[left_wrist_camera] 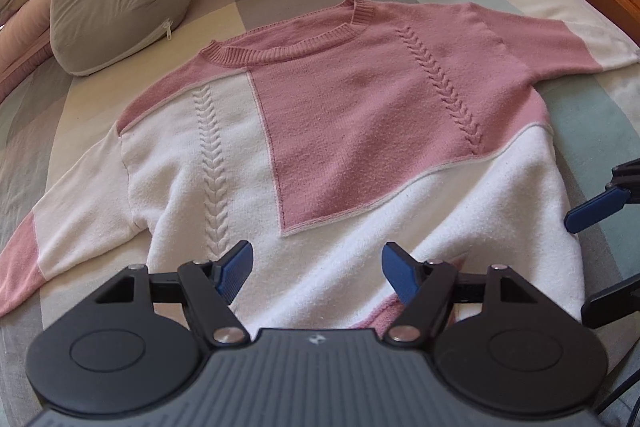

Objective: Fold clothes

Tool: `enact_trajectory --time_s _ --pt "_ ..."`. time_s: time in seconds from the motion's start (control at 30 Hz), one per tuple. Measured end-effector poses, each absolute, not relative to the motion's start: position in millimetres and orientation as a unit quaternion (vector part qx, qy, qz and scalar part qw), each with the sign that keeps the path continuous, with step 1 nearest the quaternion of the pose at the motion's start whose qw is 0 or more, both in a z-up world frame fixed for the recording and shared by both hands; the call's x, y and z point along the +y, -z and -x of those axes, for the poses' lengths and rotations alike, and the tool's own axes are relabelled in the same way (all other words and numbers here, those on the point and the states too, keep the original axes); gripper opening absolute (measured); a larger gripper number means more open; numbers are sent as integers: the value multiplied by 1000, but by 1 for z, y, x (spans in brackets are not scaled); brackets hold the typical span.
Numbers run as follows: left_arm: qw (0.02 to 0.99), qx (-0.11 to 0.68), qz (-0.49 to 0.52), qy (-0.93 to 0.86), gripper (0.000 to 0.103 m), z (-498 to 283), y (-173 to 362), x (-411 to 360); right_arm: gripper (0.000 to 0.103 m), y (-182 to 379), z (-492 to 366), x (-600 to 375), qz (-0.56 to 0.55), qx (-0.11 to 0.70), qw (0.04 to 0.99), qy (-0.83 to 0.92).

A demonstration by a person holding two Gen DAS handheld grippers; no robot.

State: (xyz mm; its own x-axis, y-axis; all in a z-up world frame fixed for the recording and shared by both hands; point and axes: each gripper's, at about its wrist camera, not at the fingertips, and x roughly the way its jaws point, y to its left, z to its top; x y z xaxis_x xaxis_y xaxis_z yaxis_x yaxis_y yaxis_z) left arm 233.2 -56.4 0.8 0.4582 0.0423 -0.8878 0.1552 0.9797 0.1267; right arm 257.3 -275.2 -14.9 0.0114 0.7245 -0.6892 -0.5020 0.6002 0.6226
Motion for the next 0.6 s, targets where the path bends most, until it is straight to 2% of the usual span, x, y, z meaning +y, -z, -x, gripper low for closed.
enact_trajectory --time_s 0.23,0.37,0.5,0.6 --pt "829 545 -74 105 76 -234 42 -18 103 47 -249 -251 -69 549 717 -424" --pt "832 538 -21 138 79 -227 48 7 103 47 -236 -250 -28 521 732 -439" --pt "829 531 -10 175 80 -226 49 18 103 46 -232 -245 12 513 732 -447" --pt "826 532 1 188 88 -231 51 18 103 46 -235 -241 31 515 725 -456"
